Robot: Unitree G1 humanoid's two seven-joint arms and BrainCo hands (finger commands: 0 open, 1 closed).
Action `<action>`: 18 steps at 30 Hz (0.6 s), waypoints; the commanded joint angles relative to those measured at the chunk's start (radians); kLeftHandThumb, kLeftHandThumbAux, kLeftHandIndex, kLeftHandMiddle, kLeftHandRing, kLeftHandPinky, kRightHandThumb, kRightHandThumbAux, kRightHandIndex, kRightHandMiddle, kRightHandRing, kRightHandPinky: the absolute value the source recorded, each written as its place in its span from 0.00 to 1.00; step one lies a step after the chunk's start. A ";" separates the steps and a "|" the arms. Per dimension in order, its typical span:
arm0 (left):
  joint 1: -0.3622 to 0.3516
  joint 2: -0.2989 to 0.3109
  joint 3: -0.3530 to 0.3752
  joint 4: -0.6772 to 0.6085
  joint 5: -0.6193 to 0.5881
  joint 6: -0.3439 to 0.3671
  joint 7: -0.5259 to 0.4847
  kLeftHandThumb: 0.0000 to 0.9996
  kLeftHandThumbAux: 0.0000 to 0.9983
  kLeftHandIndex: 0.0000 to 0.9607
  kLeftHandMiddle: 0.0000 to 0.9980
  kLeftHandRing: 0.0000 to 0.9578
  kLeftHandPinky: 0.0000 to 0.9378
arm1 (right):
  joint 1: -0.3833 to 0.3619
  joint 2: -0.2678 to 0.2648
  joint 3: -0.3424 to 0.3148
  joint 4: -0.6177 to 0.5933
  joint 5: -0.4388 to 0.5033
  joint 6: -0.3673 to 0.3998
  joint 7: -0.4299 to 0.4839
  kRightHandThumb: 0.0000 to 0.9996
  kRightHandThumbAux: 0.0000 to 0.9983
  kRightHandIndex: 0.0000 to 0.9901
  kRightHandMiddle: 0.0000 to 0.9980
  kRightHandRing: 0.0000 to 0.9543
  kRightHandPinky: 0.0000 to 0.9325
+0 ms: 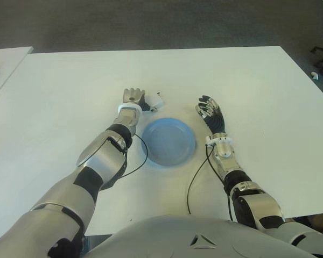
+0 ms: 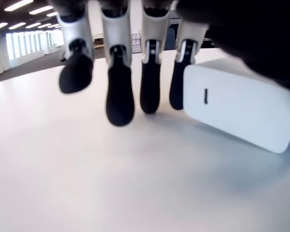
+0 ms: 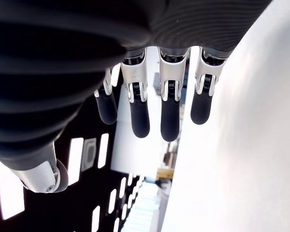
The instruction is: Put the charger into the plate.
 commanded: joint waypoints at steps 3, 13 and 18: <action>0.089 -0.025 0.043 0.042 -0.048 -0.011 -0.012 0.72 0.70 0.46 0.74 0.78 0.84 | 0.271 0.038 0.021 0.140 -0.028 0.027 -0.014 0.55 0.57 0.18 0.26 0.26 0.24; 0.081 -0.020 0.065 0.038 -0.062 -0.030 0.003 0.73 0.70 0.46 0.76 0.80 0.86 | 0.266 0.045 0.017 0.136 -0.018 0.025 -0.004 0.56 0.57 0.19 0.25 0.26 0.24; 0.075 -0.018 0.074 0.035 -0.071 -0.038 0.013 0.73 0.70 0.46 0.77 0.80 0.86 | 0.264 0.050 0.013 0.136 -0.011 0.033 0.001 0.53 0.58 0.18 0.25 0.26 0.26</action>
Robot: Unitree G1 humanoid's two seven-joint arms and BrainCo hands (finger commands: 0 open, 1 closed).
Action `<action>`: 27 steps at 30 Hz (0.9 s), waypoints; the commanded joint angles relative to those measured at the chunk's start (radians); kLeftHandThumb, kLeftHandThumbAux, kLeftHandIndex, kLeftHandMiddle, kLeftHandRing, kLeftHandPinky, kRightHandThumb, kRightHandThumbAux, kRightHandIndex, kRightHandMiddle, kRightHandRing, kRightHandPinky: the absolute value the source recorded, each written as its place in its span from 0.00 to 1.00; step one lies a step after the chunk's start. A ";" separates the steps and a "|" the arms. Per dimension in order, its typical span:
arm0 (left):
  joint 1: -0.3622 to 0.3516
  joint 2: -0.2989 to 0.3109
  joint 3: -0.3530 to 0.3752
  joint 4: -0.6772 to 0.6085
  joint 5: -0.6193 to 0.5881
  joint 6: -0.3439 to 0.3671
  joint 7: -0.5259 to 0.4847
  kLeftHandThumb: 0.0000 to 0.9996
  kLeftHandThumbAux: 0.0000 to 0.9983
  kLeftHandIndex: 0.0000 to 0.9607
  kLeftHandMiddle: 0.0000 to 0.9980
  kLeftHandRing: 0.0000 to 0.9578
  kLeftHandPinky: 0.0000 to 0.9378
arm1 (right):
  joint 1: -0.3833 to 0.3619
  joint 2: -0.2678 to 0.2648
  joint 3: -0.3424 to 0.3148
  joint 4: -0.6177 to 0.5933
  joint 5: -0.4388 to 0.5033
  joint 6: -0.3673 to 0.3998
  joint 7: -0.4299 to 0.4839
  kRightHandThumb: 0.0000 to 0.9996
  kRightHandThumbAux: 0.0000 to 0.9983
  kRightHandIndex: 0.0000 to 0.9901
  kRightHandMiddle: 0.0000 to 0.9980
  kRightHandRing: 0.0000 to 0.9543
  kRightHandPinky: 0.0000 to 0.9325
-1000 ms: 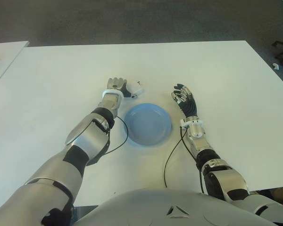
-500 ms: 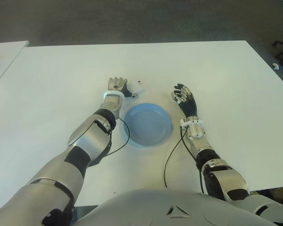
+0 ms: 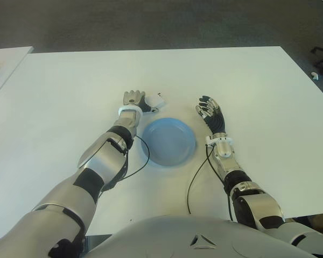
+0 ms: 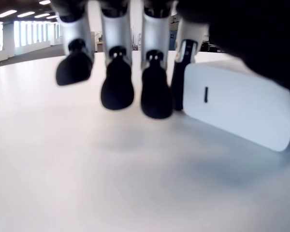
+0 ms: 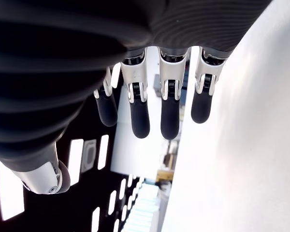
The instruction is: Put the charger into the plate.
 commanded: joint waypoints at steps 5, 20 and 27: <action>0.058 -0.006 0.045 0.031 -0.045 -0.033 0.010 0.73 0.70 0.46 0.77 0.81 0.86 | 0.262 0.052 0.012 0.139 -0.011 0.035 0.003 0.51 0.58 0.18 0.25 0.26 0.27; 0.020 0.013 0.108 -0.004 -0.106 -0.080 0.077 0.73 0.70 0.46 0.78 0.82 0.88 | 0.262 0.049 0.016 0.139 -0.014 0.044 0.011 0.51 0.58 0.18 0.25 0.28 0.30; 0.023 0.023 0.122 -0.035 -0.121 -0.130 0.114 0.72 0.70 0.46 0.77 0.81 0.84 | 0.260 0.049 0.015 0.142 -0.013 0.048 0.014 0.53 0.58 0.18 0.26 0.28 0.30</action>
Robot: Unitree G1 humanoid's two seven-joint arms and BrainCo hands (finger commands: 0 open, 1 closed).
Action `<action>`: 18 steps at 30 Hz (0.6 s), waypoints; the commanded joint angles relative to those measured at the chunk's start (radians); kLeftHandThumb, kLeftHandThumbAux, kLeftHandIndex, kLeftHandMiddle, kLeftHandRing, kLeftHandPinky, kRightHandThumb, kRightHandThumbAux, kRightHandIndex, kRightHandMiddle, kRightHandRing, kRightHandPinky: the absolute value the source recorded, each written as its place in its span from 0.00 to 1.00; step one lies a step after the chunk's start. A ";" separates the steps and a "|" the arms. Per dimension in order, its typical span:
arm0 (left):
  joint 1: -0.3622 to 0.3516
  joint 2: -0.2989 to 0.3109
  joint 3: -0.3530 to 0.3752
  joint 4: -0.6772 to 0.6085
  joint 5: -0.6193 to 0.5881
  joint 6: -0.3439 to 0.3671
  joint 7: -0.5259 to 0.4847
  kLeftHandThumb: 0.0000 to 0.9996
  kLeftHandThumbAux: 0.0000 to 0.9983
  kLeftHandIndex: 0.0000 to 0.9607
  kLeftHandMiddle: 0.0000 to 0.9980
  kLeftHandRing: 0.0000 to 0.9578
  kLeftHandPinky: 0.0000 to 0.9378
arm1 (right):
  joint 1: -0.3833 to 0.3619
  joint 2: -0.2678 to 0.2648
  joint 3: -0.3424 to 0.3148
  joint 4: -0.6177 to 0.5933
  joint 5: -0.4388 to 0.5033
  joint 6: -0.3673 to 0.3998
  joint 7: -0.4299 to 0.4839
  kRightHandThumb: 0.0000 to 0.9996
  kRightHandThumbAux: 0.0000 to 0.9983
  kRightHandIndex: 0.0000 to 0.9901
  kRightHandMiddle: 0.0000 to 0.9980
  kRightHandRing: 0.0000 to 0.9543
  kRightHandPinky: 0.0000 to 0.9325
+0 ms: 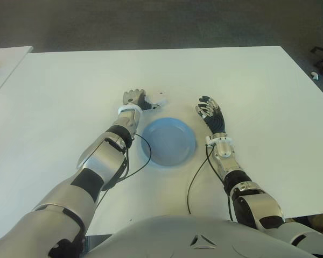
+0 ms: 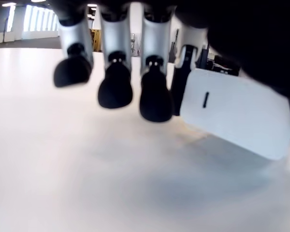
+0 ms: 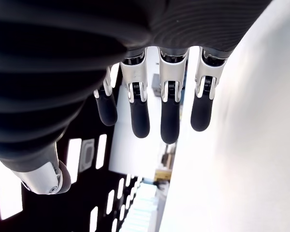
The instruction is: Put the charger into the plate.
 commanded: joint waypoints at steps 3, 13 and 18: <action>0.026 0.024 0.021 -0.037 -0.022 -0.075 0.061 0.72 0.70 0.46 0.77 0.81 0.84 | 0.259 0.048 0.015 0.145 -0.013 0.042 0.011 0.52 0.58 0.18 0.26 0.28 0.30; 0.058 0.047 -0.022 -0.063 0.013 -0.167 0.088 0.72 0.70 0.46 0.79 0.82 0.83 | 0.257 0.054 0.008 0.147 0.001 0.030 0.041 0.52 0.59 0.18 0.26 0.28 0.31; 0.071 0.062 -0.046 -0.079 0.038 -0.198 0.117 0.72 0.70 0.46 0.79 0.82 0.81 | 0.257 0.058 0.002 0.149 0.006 0.031 0.048 0.54 0.60 0.18 0.26 0.30 0.33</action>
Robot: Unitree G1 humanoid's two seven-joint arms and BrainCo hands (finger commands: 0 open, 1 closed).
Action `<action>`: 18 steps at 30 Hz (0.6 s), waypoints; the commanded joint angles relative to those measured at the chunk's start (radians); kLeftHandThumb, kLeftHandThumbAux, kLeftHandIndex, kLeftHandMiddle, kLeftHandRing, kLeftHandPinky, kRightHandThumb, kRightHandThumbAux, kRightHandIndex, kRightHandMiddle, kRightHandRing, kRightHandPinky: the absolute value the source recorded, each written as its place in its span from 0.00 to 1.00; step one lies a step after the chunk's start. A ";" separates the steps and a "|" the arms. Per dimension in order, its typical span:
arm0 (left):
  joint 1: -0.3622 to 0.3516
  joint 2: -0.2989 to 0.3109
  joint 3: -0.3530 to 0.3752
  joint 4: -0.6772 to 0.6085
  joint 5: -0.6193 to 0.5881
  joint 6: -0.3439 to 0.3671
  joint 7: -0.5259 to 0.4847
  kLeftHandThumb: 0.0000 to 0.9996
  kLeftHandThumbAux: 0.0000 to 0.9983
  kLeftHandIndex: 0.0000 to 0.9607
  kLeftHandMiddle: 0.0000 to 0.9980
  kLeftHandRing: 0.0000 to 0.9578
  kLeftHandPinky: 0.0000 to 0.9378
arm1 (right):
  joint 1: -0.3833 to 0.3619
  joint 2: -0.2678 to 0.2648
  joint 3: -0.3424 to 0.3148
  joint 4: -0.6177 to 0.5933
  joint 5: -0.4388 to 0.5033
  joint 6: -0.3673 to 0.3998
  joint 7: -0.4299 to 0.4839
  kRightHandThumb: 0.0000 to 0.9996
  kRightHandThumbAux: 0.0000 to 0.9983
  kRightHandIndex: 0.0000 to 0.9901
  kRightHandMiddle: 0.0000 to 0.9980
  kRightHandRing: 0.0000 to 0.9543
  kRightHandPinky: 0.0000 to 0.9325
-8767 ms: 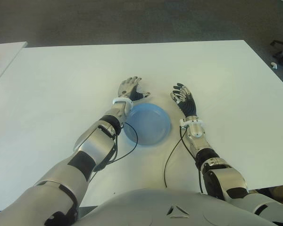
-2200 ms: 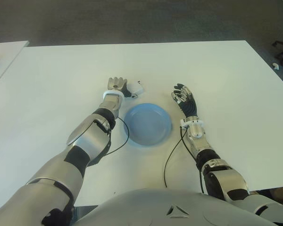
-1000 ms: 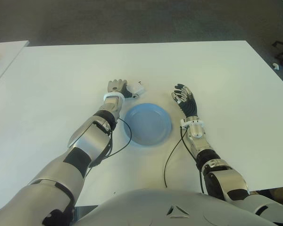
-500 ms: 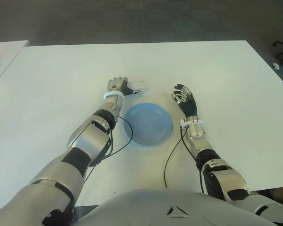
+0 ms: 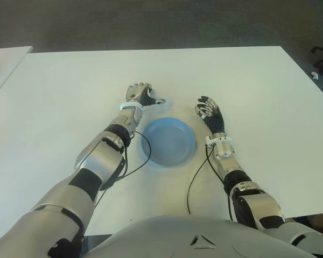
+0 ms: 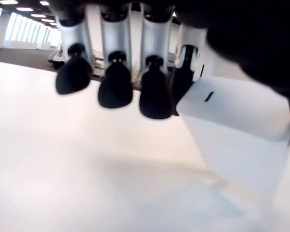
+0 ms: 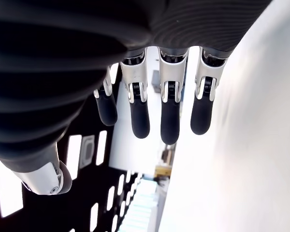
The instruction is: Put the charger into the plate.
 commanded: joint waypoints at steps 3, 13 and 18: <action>0.076 0.052 -0.056 -0.056 0.052 -0.073 0.072 0.72 0.70 0.46 0.79 0.82 0.82 | 0.257 0.060 0.003 0.149 0.004 0.030 0.020 0.56 0.60 0.19 0.27 0.30 0.33; 0.145 0.113 -0.068 -0.192 0.074 -0.112 0.097 0.72 0.70 0.46 0.81 0.84 0.84 | 0.258 0.061 -0.005 0.139 0.004 0.036 0.019 0.57 0.60 0.20 0.27 0.30 0.34; 0.183 0.147 -0.068 -0.257 0.082 -0.122 0.096 0.72 0.70 0.46 0.81 0.84 0.86 | 0.260 0.064 -0.010 0.134 0.006 0.050 0.021 0.57 0.59 0.19 0.27 0.30 0.34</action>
